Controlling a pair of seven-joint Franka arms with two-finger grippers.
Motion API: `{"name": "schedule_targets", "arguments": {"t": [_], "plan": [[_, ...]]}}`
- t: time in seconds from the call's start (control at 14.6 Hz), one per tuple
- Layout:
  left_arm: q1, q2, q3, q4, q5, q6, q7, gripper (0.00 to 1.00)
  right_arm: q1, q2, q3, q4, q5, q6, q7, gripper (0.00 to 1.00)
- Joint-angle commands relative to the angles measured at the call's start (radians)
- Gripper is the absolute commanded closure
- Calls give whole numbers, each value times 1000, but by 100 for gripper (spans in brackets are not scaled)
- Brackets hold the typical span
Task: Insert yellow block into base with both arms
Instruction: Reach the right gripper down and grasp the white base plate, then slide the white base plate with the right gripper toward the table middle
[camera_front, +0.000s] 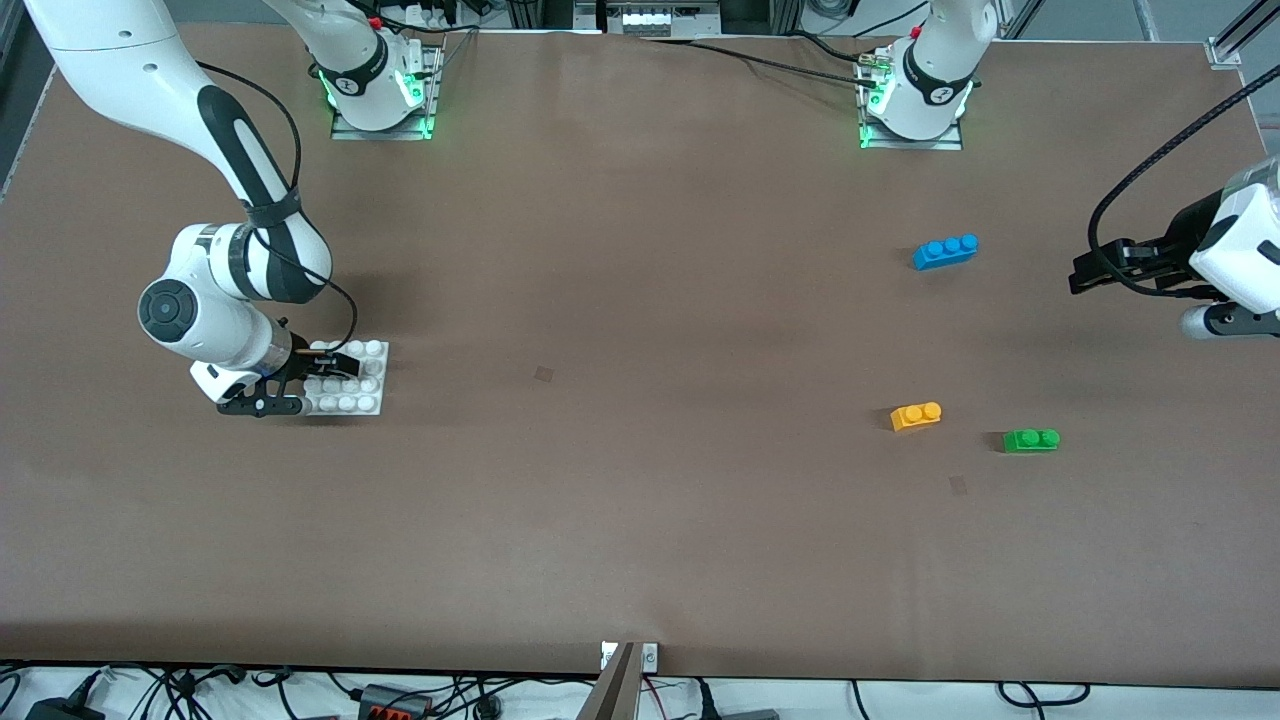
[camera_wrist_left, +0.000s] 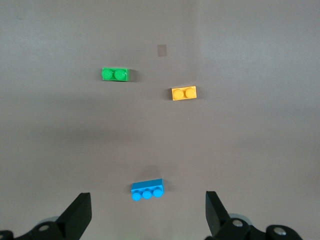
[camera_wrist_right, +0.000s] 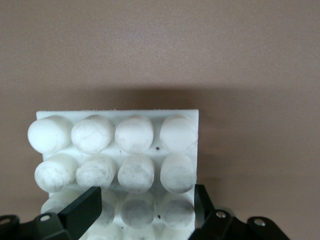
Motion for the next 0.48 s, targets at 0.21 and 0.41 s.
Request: {"name": "schedule_targets", "arguments": {"t": [0.21, 0.41], "plan": [[2, 4, 2, 21, -26, -19, 20, 0, -4, 42, 3, 9, 15, 20, -14, 30], [-1, 4, 1, 21, -26, -19, 16, 0, -2, 50, 3, 9, 15, 22, -14, 40]]}}
